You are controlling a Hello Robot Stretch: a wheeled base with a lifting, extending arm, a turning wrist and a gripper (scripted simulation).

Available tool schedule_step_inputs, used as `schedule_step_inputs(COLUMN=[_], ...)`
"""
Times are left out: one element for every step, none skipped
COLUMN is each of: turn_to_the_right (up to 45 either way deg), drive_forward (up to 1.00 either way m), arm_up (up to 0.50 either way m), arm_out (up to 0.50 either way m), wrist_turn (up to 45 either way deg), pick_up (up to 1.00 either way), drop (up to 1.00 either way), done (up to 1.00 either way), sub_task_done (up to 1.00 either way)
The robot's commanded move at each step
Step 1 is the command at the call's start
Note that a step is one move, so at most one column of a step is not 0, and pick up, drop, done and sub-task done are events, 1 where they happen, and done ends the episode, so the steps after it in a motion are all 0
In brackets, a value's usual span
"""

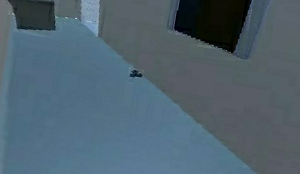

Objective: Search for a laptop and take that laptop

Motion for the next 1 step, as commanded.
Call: schedule_step_inputs(turn_to_the_right=[-21.0], drive_forward=[0.00], arm_up=[0.00], arm_out=[0.00], wrist_turn=[0.0], pick_up=[0.00], drop=[0.00], done=[0.00], sub_task_done=[0.00])
